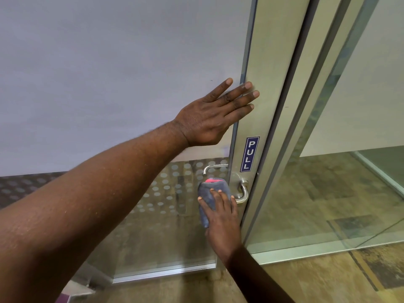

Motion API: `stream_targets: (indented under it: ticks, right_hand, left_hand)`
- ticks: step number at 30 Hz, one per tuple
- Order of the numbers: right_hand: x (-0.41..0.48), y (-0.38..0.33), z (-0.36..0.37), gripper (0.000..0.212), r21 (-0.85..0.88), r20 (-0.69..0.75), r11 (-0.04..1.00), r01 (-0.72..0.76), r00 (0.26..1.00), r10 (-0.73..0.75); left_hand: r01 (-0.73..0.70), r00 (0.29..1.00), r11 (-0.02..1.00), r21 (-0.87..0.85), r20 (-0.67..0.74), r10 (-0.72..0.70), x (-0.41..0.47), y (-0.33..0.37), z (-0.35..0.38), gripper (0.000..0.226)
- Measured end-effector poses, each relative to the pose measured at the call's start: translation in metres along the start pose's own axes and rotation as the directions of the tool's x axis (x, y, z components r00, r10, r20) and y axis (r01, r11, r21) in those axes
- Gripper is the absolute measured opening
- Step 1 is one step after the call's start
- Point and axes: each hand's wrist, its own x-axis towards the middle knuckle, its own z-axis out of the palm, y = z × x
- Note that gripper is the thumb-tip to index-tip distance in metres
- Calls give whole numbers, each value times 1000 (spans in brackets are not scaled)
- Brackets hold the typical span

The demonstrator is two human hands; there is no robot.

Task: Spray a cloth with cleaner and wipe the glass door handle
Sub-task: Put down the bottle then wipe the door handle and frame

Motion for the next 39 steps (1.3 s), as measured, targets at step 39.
stream_targets:
  ticks: [39]
  right_hand:
    - [-46, 62, -181, 65, 962, -13, -251, 107, 937, 349]
  left_hand:
    - [163, 985, 717, -677, 157, -75, -40, 148, -92, 87]
